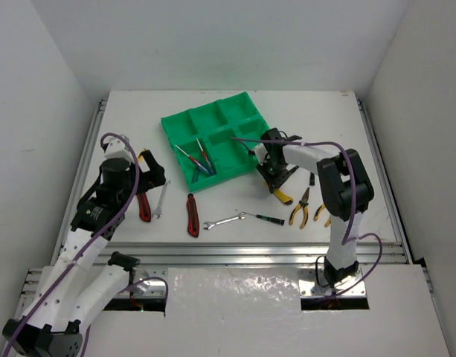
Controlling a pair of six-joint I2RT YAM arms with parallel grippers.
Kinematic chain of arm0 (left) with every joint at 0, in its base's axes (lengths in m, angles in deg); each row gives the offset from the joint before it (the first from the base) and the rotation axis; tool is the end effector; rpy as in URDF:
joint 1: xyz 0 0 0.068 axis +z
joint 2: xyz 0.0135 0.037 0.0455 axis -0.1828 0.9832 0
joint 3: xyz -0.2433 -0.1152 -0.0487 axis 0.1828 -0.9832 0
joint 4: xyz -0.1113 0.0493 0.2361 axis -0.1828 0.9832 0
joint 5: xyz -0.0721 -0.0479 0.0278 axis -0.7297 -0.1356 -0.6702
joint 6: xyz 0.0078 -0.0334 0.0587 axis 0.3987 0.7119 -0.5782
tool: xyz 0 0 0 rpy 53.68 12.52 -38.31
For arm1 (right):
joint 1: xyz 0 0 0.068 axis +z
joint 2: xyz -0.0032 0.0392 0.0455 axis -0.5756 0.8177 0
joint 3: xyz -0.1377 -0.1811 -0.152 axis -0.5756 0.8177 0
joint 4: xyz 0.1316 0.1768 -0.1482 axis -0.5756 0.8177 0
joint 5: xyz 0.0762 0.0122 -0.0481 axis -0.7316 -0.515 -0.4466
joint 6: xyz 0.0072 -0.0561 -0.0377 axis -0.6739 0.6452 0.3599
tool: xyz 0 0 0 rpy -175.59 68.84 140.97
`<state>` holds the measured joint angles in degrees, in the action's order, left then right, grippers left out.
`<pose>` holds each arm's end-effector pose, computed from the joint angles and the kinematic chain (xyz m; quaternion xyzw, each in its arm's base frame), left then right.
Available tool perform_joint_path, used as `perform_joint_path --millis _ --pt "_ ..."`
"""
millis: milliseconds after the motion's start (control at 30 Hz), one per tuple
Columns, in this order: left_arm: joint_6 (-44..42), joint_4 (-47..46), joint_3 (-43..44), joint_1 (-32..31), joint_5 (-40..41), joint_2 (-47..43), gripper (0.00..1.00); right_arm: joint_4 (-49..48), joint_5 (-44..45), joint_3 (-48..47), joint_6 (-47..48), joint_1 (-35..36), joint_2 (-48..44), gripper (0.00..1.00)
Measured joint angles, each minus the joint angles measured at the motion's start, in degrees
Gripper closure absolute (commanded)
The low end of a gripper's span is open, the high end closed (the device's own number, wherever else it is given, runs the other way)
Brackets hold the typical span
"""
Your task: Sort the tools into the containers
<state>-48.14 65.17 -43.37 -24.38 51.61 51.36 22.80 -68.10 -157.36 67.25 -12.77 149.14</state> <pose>0.1734 -0.0303 0.3076 -0.1215 0.8443 -0.0695 0.5173 0.3538 0.1475 0.1127 -0.2584 0.9603 0.0291 0.1012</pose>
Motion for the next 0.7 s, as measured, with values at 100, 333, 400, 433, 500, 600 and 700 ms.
perform_joint_path --millis 100,333,400,433,500,600,700 --pt "0.0 0.0 0.0 0.0 0.0 0.0 0.02 0.3 -0.1 -0.1 -0.2 0.0 0.0 0.92" --pt "0.9 0.7 1.0 0.0 -1.9 1.2 0.08 -3.1 -0.4 4.2 -2.4 1.8 -8.7 0.96" --pt "2.9 -0.5 1.7 0.0 -6.6 2.2 0.08 -5.9 -1.5 6.9 -3.3 3.9 -16.0 0.98" --pt "4.3 -1.8 1.6 0.0 -9.4 2.3 0.08 -7.3 -2.3 7.9 -3.7 5.2 -19.4 0.98" --pt "8.3 -9.0 -0.8 -0.2 -17.9 2.2 0.08 -12.0 -4.5 10.3 -5.1 8.5 -26.4 0.98" --pt "16.7 -24.7 -8.3 -2.5 -27.6 1.5 0.08 -19.9 -9.0 14.3 -8.9 12.2 -34.4 0.98" --pt "22.9 -34.3 -13.2 -7.5 -30.2 2.4 0.12 -26.5 -12.8 18.3 -13.8 13.0 -40.0 0.96"
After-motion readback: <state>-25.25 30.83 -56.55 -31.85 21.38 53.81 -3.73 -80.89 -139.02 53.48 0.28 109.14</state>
